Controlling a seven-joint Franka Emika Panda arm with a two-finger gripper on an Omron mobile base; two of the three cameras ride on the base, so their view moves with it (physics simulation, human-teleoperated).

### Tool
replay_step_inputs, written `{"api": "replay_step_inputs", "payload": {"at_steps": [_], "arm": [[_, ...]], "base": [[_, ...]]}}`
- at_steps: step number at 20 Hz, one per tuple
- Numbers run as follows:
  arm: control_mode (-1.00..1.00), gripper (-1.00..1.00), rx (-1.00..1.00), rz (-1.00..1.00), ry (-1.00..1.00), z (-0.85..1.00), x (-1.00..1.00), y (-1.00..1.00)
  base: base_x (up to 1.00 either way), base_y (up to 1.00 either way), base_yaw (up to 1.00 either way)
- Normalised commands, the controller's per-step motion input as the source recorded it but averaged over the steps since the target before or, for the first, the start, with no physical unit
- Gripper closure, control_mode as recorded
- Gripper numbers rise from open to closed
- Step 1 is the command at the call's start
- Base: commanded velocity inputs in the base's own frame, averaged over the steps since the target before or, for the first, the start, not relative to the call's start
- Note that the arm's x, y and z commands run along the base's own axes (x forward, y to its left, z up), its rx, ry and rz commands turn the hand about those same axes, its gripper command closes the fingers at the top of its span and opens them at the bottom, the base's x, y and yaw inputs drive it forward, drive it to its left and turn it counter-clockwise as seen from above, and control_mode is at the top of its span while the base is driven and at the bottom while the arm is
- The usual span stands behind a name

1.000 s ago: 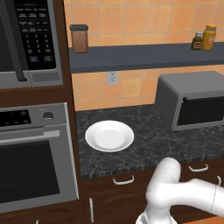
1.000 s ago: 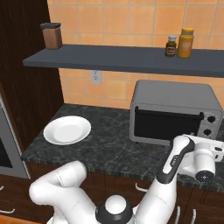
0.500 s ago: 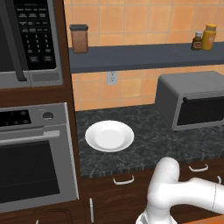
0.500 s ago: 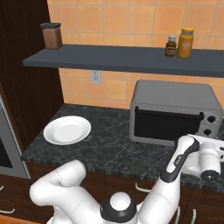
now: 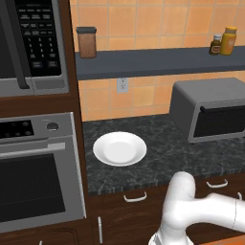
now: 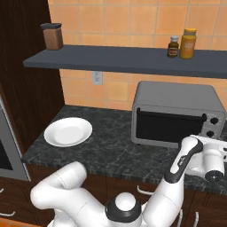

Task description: Pick up the kebab skewer and baguette bread, and place them inside the toaster oven. Close the toaster oven door and start by setting the timer.

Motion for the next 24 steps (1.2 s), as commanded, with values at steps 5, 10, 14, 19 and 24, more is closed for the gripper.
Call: {"api": "replay_step_inputs", "payload": {"at_steps": [5,10,14,19,24], "arm": [[-1.00,-1.00,0.03,0.02,0.00,0.00,0.16,-0.09],[-1.00,-1.00,0.00,0.00,0.00,0.00,0.16,0.00],[-1.00,1.00,0.00,0.00,0.00,0.00,0.01,0.00],[-1.00,1.00,0.00,0.00,0.00,0.00,0.00,0.00],[-1.00,1.00,0.00,0.00,0.00,0.00,0.15,0.00]], "base": [[0.00,0.00,0.00],[0.00,0.00,0.00],[0.00,0.00,0.00],[0.00,0.00,0.00],[0.00,0.00,0.00]]}}
